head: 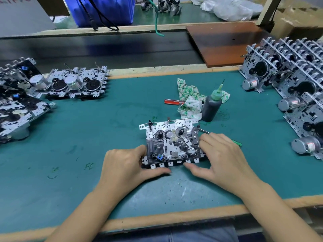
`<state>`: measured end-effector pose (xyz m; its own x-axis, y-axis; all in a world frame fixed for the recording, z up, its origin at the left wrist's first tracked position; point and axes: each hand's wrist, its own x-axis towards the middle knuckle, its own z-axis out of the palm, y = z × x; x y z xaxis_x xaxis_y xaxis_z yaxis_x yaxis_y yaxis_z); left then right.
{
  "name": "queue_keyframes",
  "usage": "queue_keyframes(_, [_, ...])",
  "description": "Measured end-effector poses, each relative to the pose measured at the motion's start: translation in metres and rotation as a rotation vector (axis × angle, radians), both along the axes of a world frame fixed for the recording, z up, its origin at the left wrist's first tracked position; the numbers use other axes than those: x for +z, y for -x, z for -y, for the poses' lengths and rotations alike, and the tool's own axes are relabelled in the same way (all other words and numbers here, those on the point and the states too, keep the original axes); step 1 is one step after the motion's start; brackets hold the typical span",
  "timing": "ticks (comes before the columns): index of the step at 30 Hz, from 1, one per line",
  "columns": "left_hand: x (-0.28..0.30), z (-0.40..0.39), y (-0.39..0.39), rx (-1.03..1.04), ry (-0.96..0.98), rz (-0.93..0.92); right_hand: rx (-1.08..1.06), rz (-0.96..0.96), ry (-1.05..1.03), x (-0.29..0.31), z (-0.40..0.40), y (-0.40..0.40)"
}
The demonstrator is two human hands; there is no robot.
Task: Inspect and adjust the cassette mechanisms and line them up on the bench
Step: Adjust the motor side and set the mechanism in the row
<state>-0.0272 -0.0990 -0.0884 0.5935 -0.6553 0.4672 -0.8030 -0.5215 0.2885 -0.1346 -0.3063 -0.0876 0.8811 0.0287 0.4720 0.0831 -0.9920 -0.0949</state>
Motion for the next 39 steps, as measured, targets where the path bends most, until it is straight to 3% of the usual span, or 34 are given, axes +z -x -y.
queue_keyframes(10, [0.003, -0.004, -0.001, -0.01, 0.04, -0.039, 0.003, 0.012, -0.05, 0.0, -0.001, 0.0])
queue_keyframes(16, [0.008, -0.005, 0.002, -0.139, 0.192, -0.019, -0.088, 0.049, -0.15, -0.005, -0.006, 0.001])
queue_keyframes(21, [0.003, -0.006, 0.0, -0.061, 0.111, -0.053, 0.043, -0.067, -0.154, -0.001, 0.003, 0.001])
queue_keyframes(29, [0.002, -0.005, -0.001, 0.003, 0.037, -0.046, 0.052, -0.148, -0.198, 0.0, 0.005, 0.002])
queue_keyframes(34, [0.003, -0.006, -0.001, -0.01, 0.049, -0.046, 0.077, -0.119, -0.346, -0.002, 0.007, -0.001])
queue_keyframes(39, [0.003, -0.006, 0.0, 0.007, 0.067, -0.072, 0.082, -0.138, -0.358, 0.0, 0.01, -0.003])
